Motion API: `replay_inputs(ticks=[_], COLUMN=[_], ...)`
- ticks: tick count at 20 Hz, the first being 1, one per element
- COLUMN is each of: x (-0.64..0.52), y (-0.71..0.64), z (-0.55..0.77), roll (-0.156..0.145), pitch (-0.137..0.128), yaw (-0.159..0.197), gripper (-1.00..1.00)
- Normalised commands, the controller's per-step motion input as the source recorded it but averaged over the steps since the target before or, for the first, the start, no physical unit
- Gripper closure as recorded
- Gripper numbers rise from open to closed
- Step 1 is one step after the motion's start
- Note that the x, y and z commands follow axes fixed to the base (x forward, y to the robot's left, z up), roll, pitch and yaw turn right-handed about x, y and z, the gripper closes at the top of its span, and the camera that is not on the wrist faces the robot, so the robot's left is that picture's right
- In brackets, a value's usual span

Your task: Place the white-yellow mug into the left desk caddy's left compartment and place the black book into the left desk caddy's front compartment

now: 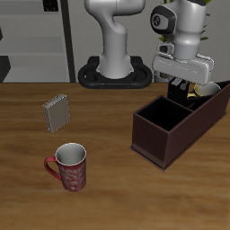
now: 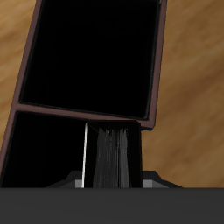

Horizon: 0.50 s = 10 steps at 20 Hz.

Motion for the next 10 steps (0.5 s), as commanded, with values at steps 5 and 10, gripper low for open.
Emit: replay_inputs(ticks=[5,10], x=[0.08,-0.06], y=[-0.01,-0.06], z=[-0.16,0.13], roll=[0.014,0.001], pitch=[0.082,-0.013], yaw=[-0.020,-0.013], gripper=[-1.00,-1.00])
